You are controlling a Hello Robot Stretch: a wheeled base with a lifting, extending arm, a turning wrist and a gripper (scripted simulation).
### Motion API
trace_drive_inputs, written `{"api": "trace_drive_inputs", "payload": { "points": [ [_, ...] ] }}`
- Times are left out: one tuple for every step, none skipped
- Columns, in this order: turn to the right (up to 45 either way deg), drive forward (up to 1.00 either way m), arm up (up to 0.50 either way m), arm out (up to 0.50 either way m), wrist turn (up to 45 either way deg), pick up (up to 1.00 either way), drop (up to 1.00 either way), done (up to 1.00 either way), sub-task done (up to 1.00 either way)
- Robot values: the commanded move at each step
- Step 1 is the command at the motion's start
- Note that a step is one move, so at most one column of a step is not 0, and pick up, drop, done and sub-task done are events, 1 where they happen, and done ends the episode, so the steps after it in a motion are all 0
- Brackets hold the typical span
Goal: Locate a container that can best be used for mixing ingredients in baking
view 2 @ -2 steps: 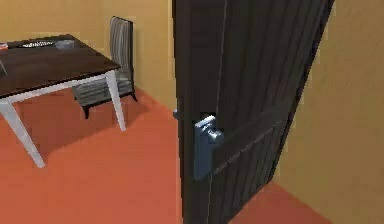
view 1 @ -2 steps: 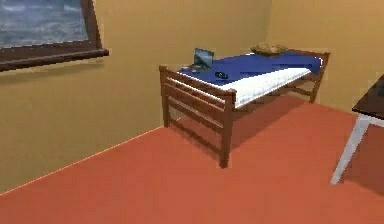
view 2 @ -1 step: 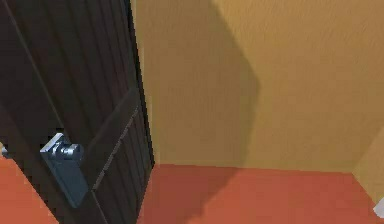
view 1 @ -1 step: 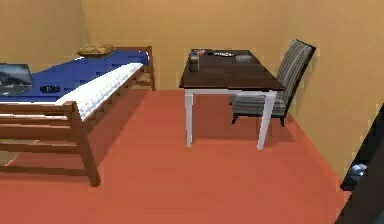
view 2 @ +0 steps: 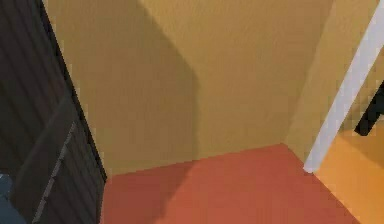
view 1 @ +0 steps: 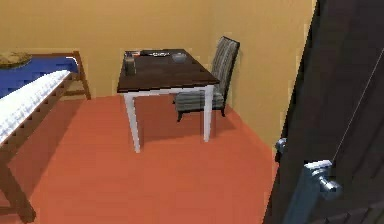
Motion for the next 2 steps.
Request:
{"api": "trace_drive_inputs", "payload": {
  "points": [
    [0.0, 0.6, 0.0, 0.0, 0.0, 0.0, 0.0, 0.0, 0.0],
    [9.0, 0.0, 0.0, 0.0, 0.0, 0.0, 0.0, 0.0, 0.0]
  ]
}}
